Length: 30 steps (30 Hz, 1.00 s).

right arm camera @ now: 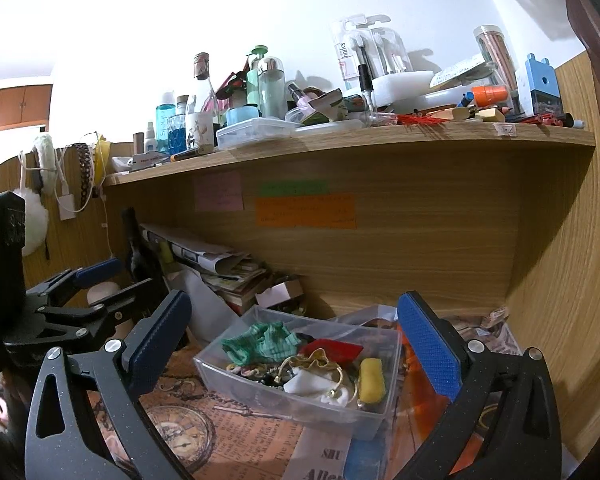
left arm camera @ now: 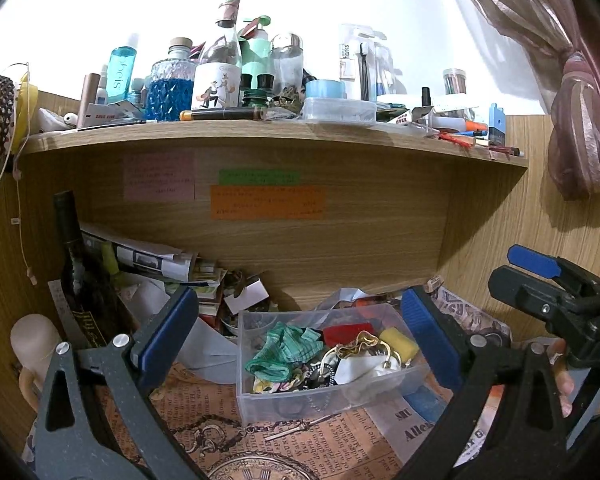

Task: Organize soft objects

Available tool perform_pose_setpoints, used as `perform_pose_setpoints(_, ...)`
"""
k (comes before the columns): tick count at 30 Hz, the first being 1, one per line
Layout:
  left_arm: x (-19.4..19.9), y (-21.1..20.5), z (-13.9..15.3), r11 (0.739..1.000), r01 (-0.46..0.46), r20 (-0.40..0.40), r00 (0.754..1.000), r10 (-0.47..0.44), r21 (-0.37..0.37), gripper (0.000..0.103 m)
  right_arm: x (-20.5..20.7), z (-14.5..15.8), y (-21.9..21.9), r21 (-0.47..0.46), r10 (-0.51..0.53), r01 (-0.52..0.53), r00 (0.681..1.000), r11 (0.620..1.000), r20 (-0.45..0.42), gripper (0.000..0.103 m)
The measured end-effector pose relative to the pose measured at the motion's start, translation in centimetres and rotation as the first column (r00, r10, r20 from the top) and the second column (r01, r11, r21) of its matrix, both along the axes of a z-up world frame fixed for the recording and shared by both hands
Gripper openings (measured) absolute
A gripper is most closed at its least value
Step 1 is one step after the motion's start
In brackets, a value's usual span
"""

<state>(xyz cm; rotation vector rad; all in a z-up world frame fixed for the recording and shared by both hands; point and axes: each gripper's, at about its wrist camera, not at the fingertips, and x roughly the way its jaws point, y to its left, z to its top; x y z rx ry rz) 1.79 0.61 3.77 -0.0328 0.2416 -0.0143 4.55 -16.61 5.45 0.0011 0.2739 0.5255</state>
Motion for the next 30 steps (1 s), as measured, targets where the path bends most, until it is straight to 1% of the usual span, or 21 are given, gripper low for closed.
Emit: perform_pose_setpoints(30, 0.02, -0.26, -0.10, 1.000, 0.004, -0.001, 1.000, -0.004, 0.003, 0.103, -0.05, -0.06, 0.25, 0.000, -0.001, 0.001, 1.000, 1.000, -0.004, 0.103)
